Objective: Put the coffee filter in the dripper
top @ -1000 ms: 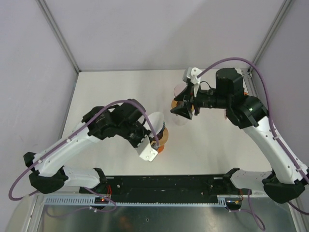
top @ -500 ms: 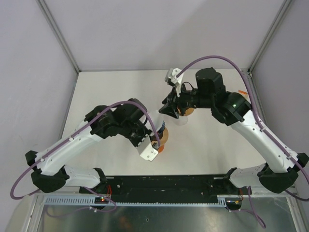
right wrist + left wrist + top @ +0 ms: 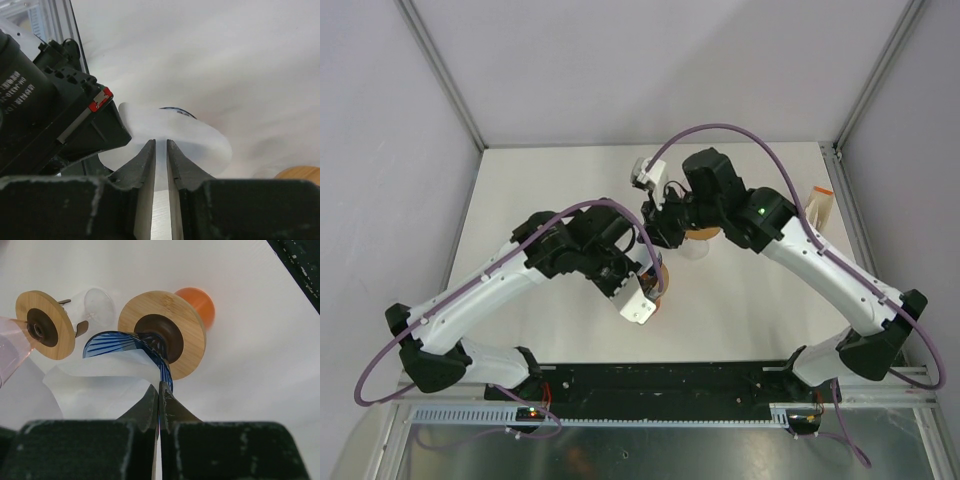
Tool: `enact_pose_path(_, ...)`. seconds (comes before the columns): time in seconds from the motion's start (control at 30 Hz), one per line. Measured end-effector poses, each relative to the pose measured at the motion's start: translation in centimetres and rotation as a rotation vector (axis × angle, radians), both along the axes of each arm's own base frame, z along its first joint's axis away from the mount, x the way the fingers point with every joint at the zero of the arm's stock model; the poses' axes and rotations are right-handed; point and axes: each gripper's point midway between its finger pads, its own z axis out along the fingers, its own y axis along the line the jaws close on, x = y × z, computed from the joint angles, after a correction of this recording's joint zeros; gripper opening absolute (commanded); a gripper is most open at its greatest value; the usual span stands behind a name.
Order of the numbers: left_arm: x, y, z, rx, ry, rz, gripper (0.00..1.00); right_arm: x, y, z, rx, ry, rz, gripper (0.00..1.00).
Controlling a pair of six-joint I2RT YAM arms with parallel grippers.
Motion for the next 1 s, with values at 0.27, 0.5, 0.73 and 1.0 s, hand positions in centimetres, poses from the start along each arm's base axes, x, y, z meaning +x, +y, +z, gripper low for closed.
enact_pose_path(0.27,0.4,0.0,-0.1,-0.003,-0.003,0.019,0.22,0.5,0.4,-4.3,-0.121,0.077,-0.019,0.12)
enact_pose_path(0.5,0.5,0.0,-0.1,-0.007,-0.001,0.035,0.45,0.8,0.1,-7.8,-0.226,0.148,-0.037,0.08)
enact_pose_path(0.73,0.4,0.1,0.2,-0.020,0.002,0.059,0.64,0.9,-0.2,-9.1,-0.277,0.175,-0.051,0.07)
enact_pose_path(1.0,0.0,0.0,3.3,-0.124,0.014,0.130,0.71,1.4,-0.7,-9.5,-0.316,0.169,-0.086,0.06)
